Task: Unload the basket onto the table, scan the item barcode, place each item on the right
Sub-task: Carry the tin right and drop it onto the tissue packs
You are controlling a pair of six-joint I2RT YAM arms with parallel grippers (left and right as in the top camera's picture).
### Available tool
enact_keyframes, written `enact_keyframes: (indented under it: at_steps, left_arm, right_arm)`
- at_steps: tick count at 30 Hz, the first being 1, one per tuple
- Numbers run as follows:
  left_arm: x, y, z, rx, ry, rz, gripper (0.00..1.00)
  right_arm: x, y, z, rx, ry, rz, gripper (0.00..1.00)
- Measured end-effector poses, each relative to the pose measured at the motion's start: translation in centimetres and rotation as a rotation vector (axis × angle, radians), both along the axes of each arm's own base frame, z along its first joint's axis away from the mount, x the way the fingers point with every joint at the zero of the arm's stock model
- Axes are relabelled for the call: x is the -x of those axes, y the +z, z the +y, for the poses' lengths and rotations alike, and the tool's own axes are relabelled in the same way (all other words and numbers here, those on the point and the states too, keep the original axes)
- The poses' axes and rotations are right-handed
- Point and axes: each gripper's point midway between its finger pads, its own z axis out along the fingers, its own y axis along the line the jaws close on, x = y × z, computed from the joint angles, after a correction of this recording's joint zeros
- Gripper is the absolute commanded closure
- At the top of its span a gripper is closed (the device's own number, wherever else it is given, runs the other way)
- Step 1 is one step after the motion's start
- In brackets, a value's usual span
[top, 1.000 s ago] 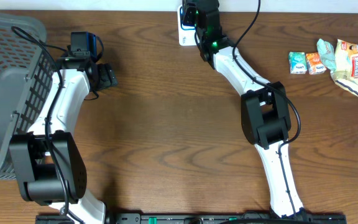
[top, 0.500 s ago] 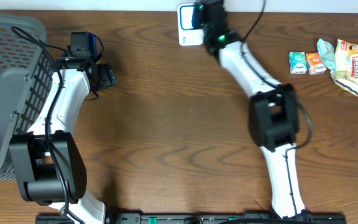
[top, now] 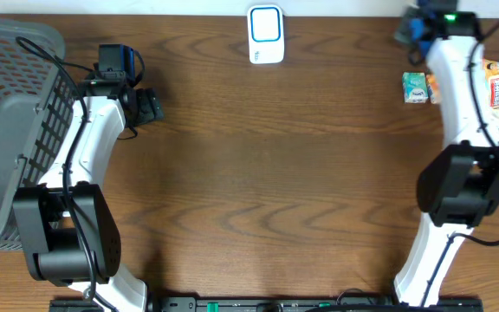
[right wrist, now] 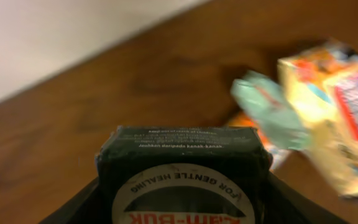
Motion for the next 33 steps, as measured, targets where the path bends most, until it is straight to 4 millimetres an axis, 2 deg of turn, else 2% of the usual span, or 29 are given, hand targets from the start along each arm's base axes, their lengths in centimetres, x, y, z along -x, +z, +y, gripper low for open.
enact_keyframes:
  at_steps: [1, 3, 5, 8, 14, 20, 22, 24, 26, 30, 33]
  left_arm:
    - [0.0, 0.0, 0.0, 0.0, 0.0, 0.0, 0.02]
    - [0.0, 0.0, 0.0, 0.0, 0.0, 0.0, 0.02]
    - [0.0, 0.0, 0.0, 0.0, 0.0, 0.0, 0.03]
    - [0.0, 0.0, 0.0, 0.0, 0.0, 0.0, 0.02]
    - [0.0, 0.0, 0.0, 0.0, 0.0, 0.0, 0.03]
    - [0.0, 0.0, 0.0, 0.0, 0.0, 0.0, 0.02]
    - [0.0, 0.0, 0.0, 0.0, 0.0, 0.0, 0.03]
    - [0.0, 0.0, 0.0, 0.0, 0.0, 0.0, 0.03]
    - [0.0, 0.0, 0.0, 0.0, 0.0, 0.0, 0.02]
    - [0.0, 0.0, 0.0, 0.0, 0.0, 0.0, 0.02]
    - [0.0, 0.0, 0.0, 0.0, 0.0, 0.0, 0.02]
  right_arm:
    - [0.5, -0.4, -1.2, -0.002, -0.021, 0.02, 0.23]
    - [1.6, -1.1, -3.8, -0.005, -0.062, 0.058, 0.14]
    - [2.4, -1.5, -4.8, -0.01, -0.081, 0.085, 0.03]
    - [3.2, -1.8, -5.7, -0.014, -0.095, 0.115, 0.01]
    - [4.3, -2.6, -5.4, -0.045, -0.086, 0.169, 0.01]
    - [5.2, -3.2, -3.1, -0.147, -0.026, 0.211, 0.01]
    - [5.8, -2.4, -1.9, -0.193, 0.006, 0.213, 0.01]
    - [6.7, -0.8, -0.4, -0.233, 0.042, 0.202, 0.01]
    - [7.7, 1.9, 1.3, -0.262, 0.08, 0.171, 0.01]
    - [10.9, 8.1, 4.8, -0.292, 0.149, 0.092, 0.01]
    - [13.0, 11.0, 7.3, -0.303, 0.194, 0.057, 0.01]
